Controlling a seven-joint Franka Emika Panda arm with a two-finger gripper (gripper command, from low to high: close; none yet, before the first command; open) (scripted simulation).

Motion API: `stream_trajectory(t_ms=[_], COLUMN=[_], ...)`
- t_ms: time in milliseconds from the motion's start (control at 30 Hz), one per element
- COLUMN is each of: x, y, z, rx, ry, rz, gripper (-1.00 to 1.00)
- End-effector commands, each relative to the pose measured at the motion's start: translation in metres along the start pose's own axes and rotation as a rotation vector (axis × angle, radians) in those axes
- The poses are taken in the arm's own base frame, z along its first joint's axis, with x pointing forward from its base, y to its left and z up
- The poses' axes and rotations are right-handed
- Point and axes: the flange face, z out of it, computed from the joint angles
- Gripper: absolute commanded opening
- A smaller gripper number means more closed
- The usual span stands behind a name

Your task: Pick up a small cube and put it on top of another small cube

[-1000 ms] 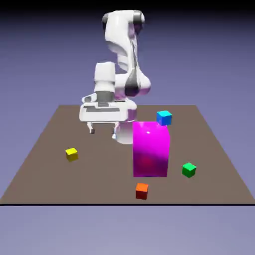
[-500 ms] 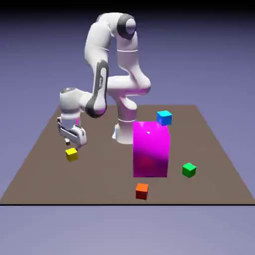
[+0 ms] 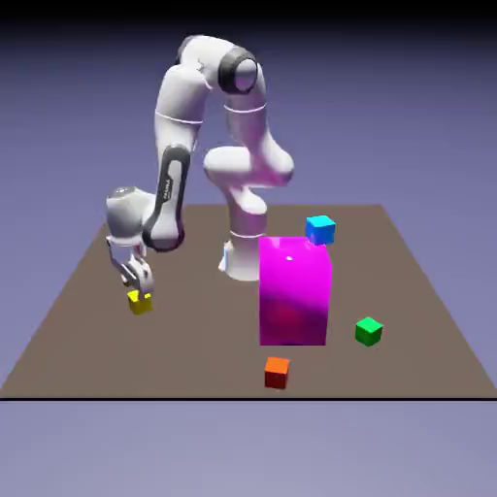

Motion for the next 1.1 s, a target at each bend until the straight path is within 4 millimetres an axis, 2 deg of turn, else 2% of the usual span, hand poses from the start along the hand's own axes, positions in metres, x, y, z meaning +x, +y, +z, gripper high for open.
stream_trajectory(t_ms=[0, 133, 167, 200, 567, 800, 833, 867, 967, 1067], x=[-0.001, -0.006, -0.006, -0.006, 0.001, -0.006, -0.012, -0.027, -0.079, -0.137], y=[0.001, 0.003, 0.003, 0.003, 0.0, 0.003, -0.011, -0.028, -0.073, -0.107], z=[0.006, 0.024, 0.024, 0.024, -0.032, -0.046, -0.05, -0.055, -0.074, -0.099], rx=[-0.001, -0.004, -0.004, -0.004, 0.002, -0.003, 0.006, 0.016, 0.044, 0.067], ry=[-0.003, -0.017, -0.017, -0.017, 0.002, -0.017, -0.025, -0.049, -0.115, -0.169], rz=[0.001, 0.005, 0.005, 0.005, 0.001, 0.005, -0.008, -0.072, -0.274, -0.48], gripper=[0.0, 0.0, -1.0, -1.0, -1.0, -1.0, -1.0, -1.0, -1.0, -1.0])
